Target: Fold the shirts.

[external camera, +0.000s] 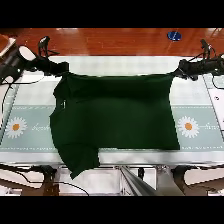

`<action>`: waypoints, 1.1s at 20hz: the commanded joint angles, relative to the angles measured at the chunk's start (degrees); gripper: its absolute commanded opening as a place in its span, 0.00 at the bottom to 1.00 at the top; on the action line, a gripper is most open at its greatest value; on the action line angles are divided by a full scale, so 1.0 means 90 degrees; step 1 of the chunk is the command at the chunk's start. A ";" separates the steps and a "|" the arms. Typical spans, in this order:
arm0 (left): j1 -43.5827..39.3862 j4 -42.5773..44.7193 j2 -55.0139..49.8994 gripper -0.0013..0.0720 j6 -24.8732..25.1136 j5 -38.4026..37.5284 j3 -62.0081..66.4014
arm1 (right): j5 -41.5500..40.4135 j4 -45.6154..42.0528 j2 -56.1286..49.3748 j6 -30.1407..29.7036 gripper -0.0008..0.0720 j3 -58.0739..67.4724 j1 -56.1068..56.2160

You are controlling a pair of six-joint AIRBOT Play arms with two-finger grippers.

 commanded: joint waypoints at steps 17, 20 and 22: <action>0.0194 0.0160 0.1248 0.19 0.0743 -0.2045 -0.2980 | 0.0755 -0.1309 0.0721 -0.0083 0.15 -0.2227 -0.0129; 0.0202 0.0588 0.1292 0.72 0.0801 -0.2429 -0.2900 | 0.0962 -0.1338 0.0848 -0.0039 0.58 -0.2220 -0.0163; 0.0355 0.0988 0.1566 0.72 0.0801 -0.2599 -0.2948 | 0.1154 -0.1651 0.1192 -0.0041 0.58 -0.2222 -0.0437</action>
